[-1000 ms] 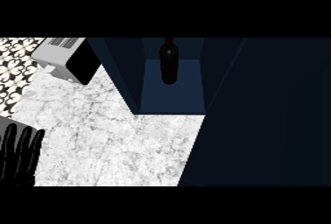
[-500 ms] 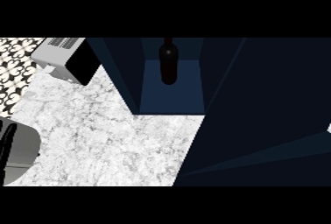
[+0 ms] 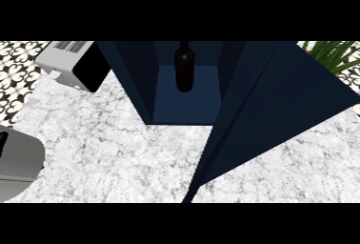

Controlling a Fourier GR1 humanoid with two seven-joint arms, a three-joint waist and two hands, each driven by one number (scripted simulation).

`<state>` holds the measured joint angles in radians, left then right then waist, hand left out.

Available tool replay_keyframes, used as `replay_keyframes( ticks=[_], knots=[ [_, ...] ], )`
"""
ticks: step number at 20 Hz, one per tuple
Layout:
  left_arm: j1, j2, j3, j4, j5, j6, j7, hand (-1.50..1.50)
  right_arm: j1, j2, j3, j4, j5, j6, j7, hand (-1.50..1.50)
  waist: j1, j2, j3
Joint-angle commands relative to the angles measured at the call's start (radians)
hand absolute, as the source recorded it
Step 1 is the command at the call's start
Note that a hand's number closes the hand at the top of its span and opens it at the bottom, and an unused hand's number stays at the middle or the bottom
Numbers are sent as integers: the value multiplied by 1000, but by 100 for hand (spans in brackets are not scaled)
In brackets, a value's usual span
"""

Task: Pick up the wine, place it into the cabinet and close the cabinet

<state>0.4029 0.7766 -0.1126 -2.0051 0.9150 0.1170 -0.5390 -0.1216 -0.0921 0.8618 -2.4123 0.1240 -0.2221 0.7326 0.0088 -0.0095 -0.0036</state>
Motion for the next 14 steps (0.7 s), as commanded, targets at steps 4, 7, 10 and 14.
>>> replay_keyframes(
  ticks=[4,7,10,14],
  knots=[
    [-27,-19,0,7,32,-34,46,-150,-258,86,134,132,64,-172,5,150,10,5,0],
    [-60,-17,28,46,53,-73,50,-150,-372,84,52,143,21,-187,74,150,18,9,-2],
    [-87,-25,13,-13,50,-10,91,-150,-435,83,35,199,-46,-220,64,150,29,12,0],
    [-104,-52,-11,14,14,-1,89,-150,-554,83,-44,289,-144,-274,46,150,29,14,0]
  ],
)
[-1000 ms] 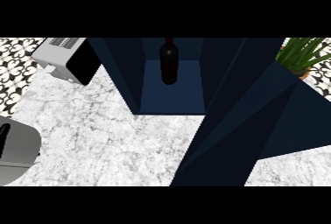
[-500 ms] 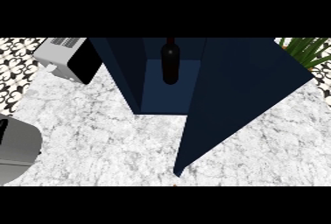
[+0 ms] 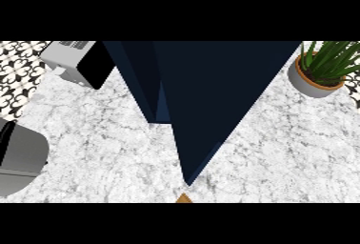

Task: Pick up the wine, place it into the cabinet and close the cabinet

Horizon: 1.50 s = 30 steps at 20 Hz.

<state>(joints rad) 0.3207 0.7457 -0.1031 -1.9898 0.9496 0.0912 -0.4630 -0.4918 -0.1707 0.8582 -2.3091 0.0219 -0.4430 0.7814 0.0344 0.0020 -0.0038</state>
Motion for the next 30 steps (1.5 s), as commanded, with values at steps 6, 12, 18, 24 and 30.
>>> replay_keyframes(
  ticks=[6,12,18,24,30],
  knots=[
    [-39,-42,-16,10,-16,25,33,-150,-469,167,-183,401,-191,-103,-37,150,12,2,1],
    [-55,-69,-36,-31,-70,79,54,-150,-652,170,-306,701,-254,-37,-197,150,2,3,3],
    [-63,-75,12,-8,-68,59,73,-150,-739,170,-386,931,-198,52,-276,150,-13,1,3],
    [-63,-75,55,-13,-46,30,115,-150,-730,165,-485,1139,-235,116,-433,150,-9,2,3],
    [-55,-114,33,18,-108,20,89,-150,-738,157,-537,1271,-229,189,-542,150,-6,3,3]
  ],
)
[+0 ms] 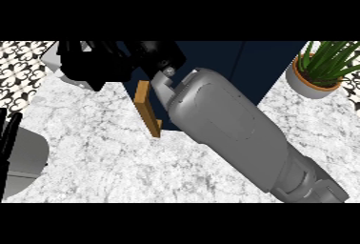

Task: Pick up the wine, place it into the cabinet and close the cabinet

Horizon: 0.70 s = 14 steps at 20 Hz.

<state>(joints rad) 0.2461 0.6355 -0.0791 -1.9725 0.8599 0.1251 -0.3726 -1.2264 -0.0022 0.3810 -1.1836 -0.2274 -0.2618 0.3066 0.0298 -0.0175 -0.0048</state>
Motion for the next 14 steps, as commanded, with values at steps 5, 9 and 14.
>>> replay_keyframes(
  ticks=[5,9,14],
  knots=[
    [-37,-4,23,41,1,-30,22,-150,-6,-75,-84,204,34,52,-98,150,-5,29,3],
    [-27,-14,4,11,-2,-14,44,-150,3,-119,-75,224,61,90,-135,150,-2,28,4],
    [-38,-16,19,18,-15,-37,24,-150,12,-103,-77,243,77,69,-151,150,3,28,3]
  ],
)
